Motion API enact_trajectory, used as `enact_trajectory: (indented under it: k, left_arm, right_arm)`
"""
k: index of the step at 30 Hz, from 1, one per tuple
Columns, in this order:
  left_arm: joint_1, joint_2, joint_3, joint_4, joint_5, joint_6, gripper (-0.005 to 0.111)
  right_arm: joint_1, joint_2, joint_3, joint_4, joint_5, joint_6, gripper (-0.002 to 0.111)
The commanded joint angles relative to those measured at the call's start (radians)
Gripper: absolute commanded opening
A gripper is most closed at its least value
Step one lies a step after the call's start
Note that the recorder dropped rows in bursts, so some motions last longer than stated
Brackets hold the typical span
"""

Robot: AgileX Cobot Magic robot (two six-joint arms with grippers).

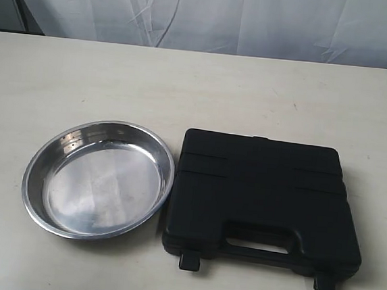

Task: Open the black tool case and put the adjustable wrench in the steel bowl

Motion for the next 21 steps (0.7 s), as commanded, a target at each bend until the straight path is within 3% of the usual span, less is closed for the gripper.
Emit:
enact_trajectory:
  k: [1,4,7,9,12,14,18,21]
  left_arm:
    - [-0.002,0.004,0.001,-0.004,0.002,-0.005,0.000]
    - [-0.002,0.004,0.001,-0.004,0.002,-0.005,0.000]
    - [-0.002,0.004,0.001,-0.004,0.002,-0.005,0.000]
    - [-0.002,0.004,0.001,-0.004,0.002,-0.005,0.000]
    - [-0.002,0.004,0.001,-0.004,0.002,-0.005,0.000]
    - [-0.002,0.004,0.001,-0.004,0.002,-0.005,0.000]
    - [-0.002,0.004,0.001,-0.004,0.002,-0.005,0.000]
    - [-0.002,0.004,0.001,-0.004,0.002,-0.005,0.000]
  right_arm:
    - [-0.004,0.308,-0.290,-0.131,0.755,-0.029,-0.001]
    - [-0.004,0.563,-0.514,-0.136,1.283,-0.089,-0.001]
    - [0.049,0.760,-0.623,-0.134,1.540,-0.089,-0.001]
    - [0.189,0.845,-0.609,-0.140,1.557,-0.089,-0.001]
    - [0.520,0.916,-0.481,-0.244,1.532,-0.089,-0.001]
    - [0.658,0.941,-0.400,-0.286,1.462,-0.089,-0.001]
    - [0.745,0.984,-0.330,-0.283,1.355,-0.089,0.003]
    - [0.745,1.046,-0.305,-0.262,1.267,-0.089,0.034]
